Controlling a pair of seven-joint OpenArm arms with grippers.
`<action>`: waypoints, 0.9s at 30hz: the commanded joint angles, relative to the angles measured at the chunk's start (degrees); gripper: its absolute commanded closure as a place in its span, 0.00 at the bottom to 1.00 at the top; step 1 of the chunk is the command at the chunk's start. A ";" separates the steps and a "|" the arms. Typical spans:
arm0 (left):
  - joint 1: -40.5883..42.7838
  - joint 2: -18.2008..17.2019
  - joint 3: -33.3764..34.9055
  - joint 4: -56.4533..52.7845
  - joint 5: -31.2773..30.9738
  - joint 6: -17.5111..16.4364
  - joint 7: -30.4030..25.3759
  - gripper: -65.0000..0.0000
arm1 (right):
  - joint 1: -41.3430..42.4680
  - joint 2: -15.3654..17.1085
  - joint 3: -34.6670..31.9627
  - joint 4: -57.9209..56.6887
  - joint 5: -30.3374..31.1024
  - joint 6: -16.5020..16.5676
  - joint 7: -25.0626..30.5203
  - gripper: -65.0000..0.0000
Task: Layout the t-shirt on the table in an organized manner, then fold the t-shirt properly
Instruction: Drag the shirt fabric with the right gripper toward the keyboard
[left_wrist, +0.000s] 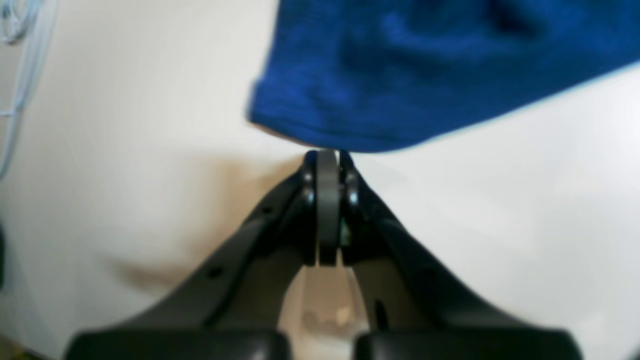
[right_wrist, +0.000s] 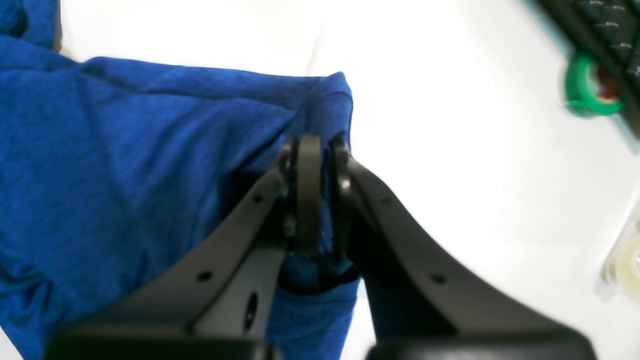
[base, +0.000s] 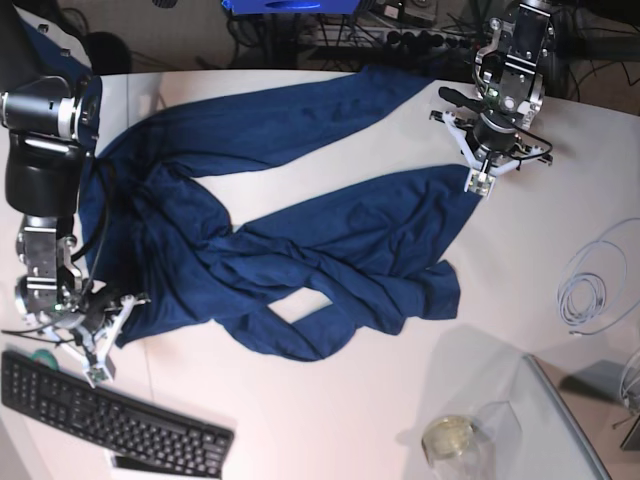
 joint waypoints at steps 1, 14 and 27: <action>1.01 -0.44 -0.24 3.64 0.26 0.48 -1.18 1.00 | 1.67 0.39 0.13 1.20 0.37 -0.76 1.23 0.98; 7.70 13.72 -24.41 11.38 -8.70 -9.99 -1.62 0.31 | -22.15 -2.77 4.08 44.10 6.62 4.25 -5.72 0.18; 3.30 13.63 -28.89 0.04 -42.81 -19.39 -1.27 0.10 | -34.02 -8.22 25.97 45.77 29.21 4.43 -12.66 0.18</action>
